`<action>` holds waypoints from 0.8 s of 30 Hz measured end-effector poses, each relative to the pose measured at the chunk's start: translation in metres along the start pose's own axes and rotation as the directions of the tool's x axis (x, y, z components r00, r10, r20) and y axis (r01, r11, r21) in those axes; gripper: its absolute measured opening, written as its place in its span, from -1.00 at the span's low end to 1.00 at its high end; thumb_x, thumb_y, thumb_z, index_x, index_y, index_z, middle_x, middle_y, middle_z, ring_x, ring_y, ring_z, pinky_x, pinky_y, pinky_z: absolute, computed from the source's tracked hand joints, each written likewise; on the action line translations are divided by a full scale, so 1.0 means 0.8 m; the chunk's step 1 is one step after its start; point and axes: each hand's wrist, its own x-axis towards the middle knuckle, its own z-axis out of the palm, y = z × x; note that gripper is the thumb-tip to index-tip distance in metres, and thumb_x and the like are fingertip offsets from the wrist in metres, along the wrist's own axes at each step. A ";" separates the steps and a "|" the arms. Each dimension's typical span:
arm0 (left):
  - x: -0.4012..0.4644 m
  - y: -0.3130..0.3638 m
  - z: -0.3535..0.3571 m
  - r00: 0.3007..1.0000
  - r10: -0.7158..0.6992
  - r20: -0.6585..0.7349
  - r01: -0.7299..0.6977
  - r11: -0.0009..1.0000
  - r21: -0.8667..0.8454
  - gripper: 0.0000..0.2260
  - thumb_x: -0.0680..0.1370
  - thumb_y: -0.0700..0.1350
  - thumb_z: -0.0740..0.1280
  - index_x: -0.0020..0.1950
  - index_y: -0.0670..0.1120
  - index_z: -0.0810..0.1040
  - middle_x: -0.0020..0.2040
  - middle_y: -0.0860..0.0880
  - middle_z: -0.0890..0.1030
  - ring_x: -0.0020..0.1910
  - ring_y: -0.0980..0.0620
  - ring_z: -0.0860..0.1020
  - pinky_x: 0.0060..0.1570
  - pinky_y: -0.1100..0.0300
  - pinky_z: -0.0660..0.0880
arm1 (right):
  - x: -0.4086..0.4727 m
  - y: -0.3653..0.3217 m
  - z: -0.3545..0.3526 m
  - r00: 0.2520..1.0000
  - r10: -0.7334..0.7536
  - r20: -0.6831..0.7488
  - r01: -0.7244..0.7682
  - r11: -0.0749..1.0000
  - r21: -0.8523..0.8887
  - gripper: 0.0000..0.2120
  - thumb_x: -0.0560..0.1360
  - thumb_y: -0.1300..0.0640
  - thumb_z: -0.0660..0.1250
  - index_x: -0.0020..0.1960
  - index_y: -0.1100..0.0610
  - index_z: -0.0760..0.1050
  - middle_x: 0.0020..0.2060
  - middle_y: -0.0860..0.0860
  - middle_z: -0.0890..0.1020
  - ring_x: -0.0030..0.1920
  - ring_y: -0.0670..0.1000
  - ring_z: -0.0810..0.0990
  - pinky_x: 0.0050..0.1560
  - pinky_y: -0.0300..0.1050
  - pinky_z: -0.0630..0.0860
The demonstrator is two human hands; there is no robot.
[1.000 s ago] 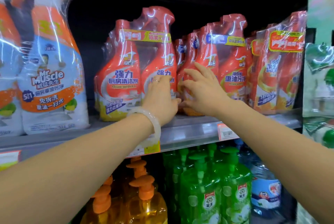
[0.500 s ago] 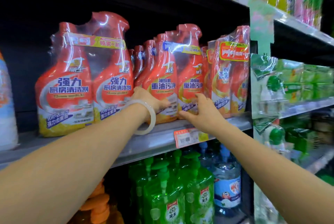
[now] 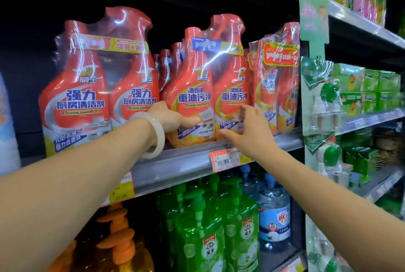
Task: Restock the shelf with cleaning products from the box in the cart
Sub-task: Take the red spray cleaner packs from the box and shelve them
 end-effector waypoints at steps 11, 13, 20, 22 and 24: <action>-0.031 -0.001 0.006 0.994 0.096 -0.047 -0.096 0.995 0.013 -0.41 0.27 -0.03 0.60 0.23 -0.10 0.48 0.08 -0.05 0.63 0.03 -0.10 0.62 0.10 -0.10 0.56 | -0.003 -0.001 0.001 0.999 0.007 -0.052 -0.008 1.000 -0.011 -0.30 0.41 -0.05 0.44 0.39 0.21 0.24 0.29 0.14 0.35 0.31 0.13 0.32 0.33 -0.04 0.27; -0.038 -0.001 0.002 0.993 0.118 -0.028 -0.116 0.990 0.075 -0.59 0.35 0.02 0.54 0.11 -0.08 0.54 0.00 -0.02 0.64 -0.02 -0.04 0.61 0.10 -0.01 0.55 | -0.004 -0.006 0.001 0.997 0.002 -0.072 -0.003 1.000 -0.010 -0.29 0.40 -0.02 0.46 0.40 0.23 0.25 0.30 0.16 0.36 0.32 0.14 0.32 0.33 -0.02 0.27; -0.109 -0.012 -0.026 0.950 0.313 -0.010 -0.281 0.865 0.416 -0.71 0.46 -0.03 0.44 0.04 -0.14 0.45 -0.06 -0.03 0.57 -0.06 -0.03 0.55 -0.05 0.10 0.50 | -0.035 -0.077 0.013 0.950 -0.221 -0.222 0.237 0.970 0.051 -0.44 0.41 0.17 0.46 0.32 0.32 0.35 0.23 0.26 0.43 0.29 0.21 0.34 0.24 -0.14 0.20; -0.145 -0.029 -0.053 0.922 0.386 -0.035 -0.324 0.817 0.477 -0.64 0.49 -0.07 0.40 0.24 -0.11 0.43 0.19 -0.03 0.54 0.20 -0.02 0.49 0.18 0.16 0.38 | -0.054 -0.118 0.026 0.941 -0.283 -0.183 0.303 0.949 0.091 -0.46 0.39 0.18 0.46 0.29 0.32 0.38 0.20 0.25 0.45 0.25 0.22 0.38 0.23 -0.15 0.21; -0.187 -0.050 -0.094 0.906 0.420 -0.055 -0.308 0.742 0.595 -0.57 0.51 -0.05 0.36 0.35 -0.11 0.37 0.31 -0.06 0.46 0.32 -0.02 0.39 0.24 0.19 0.28 | -0.079 -0.169 0.041 0.913 -0.383 -0.144 0.399 0.910 0.111 -0.48 0.36 0.13 0.43 0.25 0.30 0.42 0.16 0.24 0.48 0.20 0.24 0.41 0.18 -0.17 0.21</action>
